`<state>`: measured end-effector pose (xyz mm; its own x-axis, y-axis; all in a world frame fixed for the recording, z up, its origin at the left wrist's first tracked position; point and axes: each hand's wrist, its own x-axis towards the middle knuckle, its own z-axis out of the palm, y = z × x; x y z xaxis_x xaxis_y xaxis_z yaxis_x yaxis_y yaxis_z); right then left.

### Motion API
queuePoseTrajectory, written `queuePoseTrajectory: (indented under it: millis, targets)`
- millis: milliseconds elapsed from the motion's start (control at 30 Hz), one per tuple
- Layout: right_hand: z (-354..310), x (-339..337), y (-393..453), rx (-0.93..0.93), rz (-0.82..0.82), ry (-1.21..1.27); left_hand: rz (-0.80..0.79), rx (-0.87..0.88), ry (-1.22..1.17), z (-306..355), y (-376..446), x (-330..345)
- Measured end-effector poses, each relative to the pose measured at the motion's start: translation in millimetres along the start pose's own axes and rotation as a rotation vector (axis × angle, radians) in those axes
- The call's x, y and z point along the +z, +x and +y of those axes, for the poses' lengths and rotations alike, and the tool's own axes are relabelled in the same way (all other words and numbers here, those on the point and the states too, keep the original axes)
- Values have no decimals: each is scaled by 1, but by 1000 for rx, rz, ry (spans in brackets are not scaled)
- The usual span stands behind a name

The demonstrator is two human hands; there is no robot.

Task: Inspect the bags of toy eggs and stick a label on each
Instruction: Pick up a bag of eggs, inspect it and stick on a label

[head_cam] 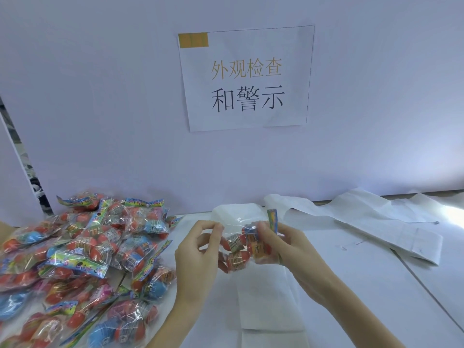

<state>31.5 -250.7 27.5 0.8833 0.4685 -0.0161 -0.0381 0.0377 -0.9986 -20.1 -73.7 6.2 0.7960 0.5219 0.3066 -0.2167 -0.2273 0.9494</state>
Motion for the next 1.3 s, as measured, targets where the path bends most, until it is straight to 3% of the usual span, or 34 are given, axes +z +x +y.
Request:
queuePoseTrajectory:
  millis: [200, 400, 600, 733, 867, 1133, 1300]
  targets:
    - [-1, -4, 1, -6, 44, 9, -8, -155, -120, -1, 4, 0]
    - [-4, -6, 1, -40, 146, 102, -136, -123, -84, -2, 2, 3]
    - [-7, -2, -4, -36, 20, 19, -346, -205, -233, 5, -2, 3]
    - [-6, -3, -4, -73, -45, 42, -248, -258, -337, 4, -1, 6]
    - [-3, -3, -1, -64, 100, 34, -235, -298, -418, 4, 3, 1]
    - [-2, -10, -2, -33, 17, 46, -251, -200, -165, 5, 4, -3]
    - [1, -8, 2, -59, 110, 0, -189, -137, -140, 6, 5, -1]
